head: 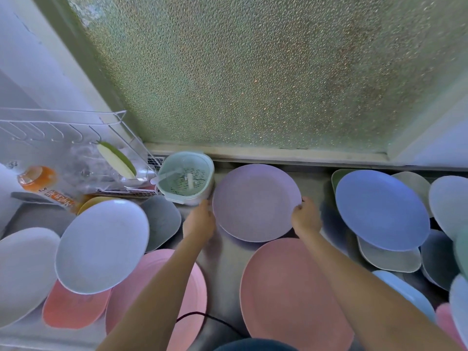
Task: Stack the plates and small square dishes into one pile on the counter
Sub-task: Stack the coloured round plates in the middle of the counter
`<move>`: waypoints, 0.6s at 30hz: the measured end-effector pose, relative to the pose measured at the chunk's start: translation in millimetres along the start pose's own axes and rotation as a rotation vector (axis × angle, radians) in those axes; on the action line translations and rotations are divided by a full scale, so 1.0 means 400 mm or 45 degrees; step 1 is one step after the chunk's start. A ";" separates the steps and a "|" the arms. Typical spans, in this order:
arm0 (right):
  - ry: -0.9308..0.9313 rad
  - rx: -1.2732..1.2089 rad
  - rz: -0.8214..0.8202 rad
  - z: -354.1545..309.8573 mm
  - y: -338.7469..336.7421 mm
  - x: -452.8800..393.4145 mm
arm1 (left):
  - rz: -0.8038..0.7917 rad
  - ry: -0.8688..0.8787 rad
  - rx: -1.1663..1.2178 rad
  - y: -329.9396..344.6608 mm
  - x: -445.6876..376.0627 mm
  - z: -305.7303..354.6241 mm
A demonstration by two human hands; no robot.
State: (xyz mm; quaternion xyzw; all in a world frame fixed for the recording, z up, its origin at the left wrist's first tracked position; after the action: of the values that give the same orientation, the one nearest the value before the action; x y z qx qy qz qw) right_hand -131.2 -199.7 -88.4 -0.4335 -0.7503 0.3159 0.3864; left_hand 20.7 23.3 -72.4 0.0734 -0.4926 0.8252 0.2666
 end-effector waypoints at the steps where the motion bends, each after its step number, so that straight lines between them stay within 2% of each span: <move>1: -0.030 -0.013 0.044 0.002 -0.017 0.001 | 0.059 0.020 -0.028 -0.006 0.006 0.003; 3: -0.083 -0.052 0.099 0.009 -0.051 0.002 | 0.125 0.064 -0.082 -0.013 0.021 0.015; 5: -0.115 -0.077 0.146 0.023 -0.080 -0.001 | 0.049 0.089 -0.080 0.003 0.034 0.030; 8: -0.131 -0.148 0.210 0.047 -0.114 0.002 | -0.390 0.063 0.108 0.076 0.075 0.053; 10: -0.118 -0.223 0.243 0.067 -0.135 0.011 | -0.637 0.130 -0.043 0.128 0.112 0.071; 12: -0.103 -0.292 0.256 0.087 -0.155 0.021 | -0.747 0.189 -0.199 0.174 0.144 0.082; 15: -0.092 -0.350 0.269 0.120 -0.181 0.034 | -0.705 0.288 -0.365 0.219 0.164 0.091; 18: -0.089 -0.339 0.315 0.162 -0.196 0.045 | -0.610 0.292 -0.353 0.218 0.161 0.091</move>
State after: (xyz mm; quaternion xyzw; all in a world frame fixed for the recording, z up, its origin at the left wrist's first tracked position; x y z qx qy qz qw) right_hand -224.3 -225.7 -52.0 -0.5586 -0.7393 0.2737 0.2577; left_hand -83.8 -16.4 -96.9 0.0568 -0.5358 0.6666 0.5151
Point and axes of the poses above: each hand's wrist, its own x-axis away from the middle knuckle, its own y-axis out of the palm, z = x × y, the point moved 4 cm from there along -x, towards the middle knuckle, and after that the axes turned 3 degrees about x, right-handed, at the moved point
